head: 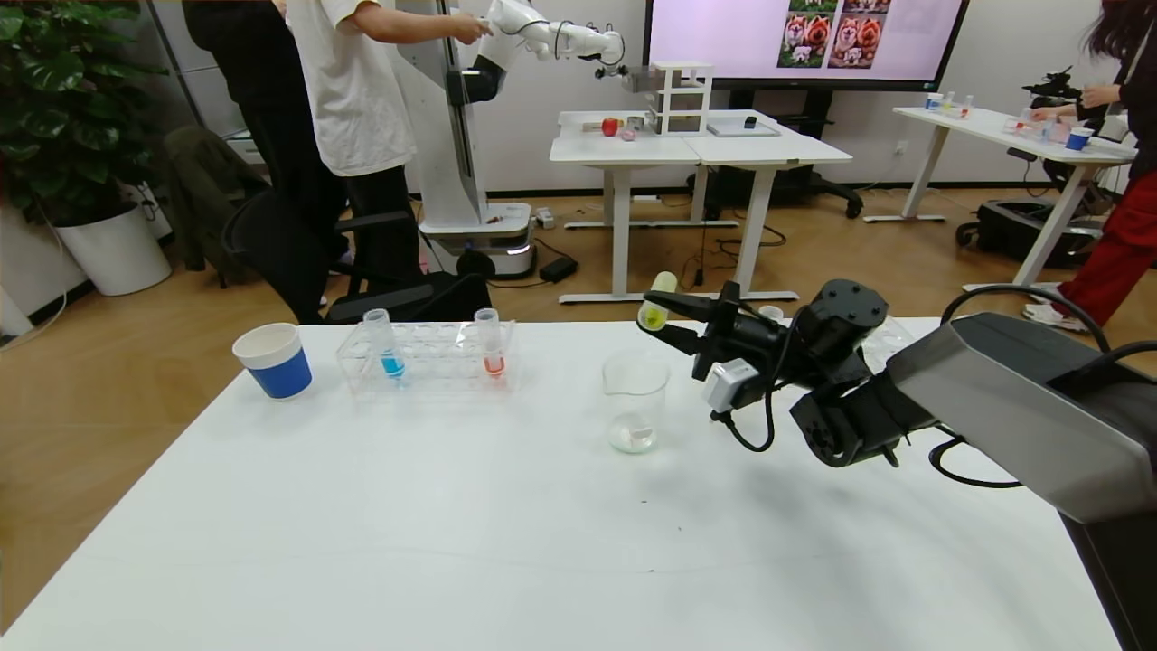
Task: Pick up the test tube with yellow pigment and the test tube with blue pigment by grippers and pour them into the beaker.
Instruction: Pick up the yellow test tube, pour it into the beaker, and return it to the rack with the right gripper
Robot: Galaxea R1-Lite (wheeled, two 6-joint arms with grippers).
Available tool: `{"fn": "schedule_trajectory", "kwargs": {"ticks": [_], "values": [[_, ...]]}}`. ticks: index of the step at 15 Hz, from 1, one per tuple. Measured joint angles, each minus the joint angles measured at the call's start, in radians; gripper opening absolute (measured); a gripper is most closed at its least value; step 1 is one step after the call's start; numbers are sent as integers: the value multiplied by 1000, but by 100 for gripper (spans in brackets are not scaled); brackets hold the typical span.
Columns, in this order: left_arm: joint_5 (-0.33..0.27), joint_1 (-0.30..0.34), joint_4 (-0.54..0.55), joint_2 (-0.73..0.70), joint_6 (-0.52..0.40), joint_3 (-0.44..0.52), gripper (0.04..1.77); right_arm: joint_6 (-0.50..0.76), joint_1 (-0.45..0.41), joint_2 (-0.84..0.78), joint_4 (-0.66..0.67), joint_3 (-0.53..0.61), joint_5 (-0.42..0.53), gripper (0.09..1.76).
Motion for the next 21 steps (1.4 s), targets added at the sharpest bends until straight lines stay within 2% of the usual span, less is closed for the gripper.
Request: {"fn": "schedule_trajectory", "kwargs": {"ticks": [13, 21], "values": [[0, 0, 0, 0, 0, 0, 175, -158, 7, 29, 3, -4, 6, 50], [0, 0, 0, 0, 0, 0, 175, -320, 6, -1, 43, -11, 8, 50]]}}
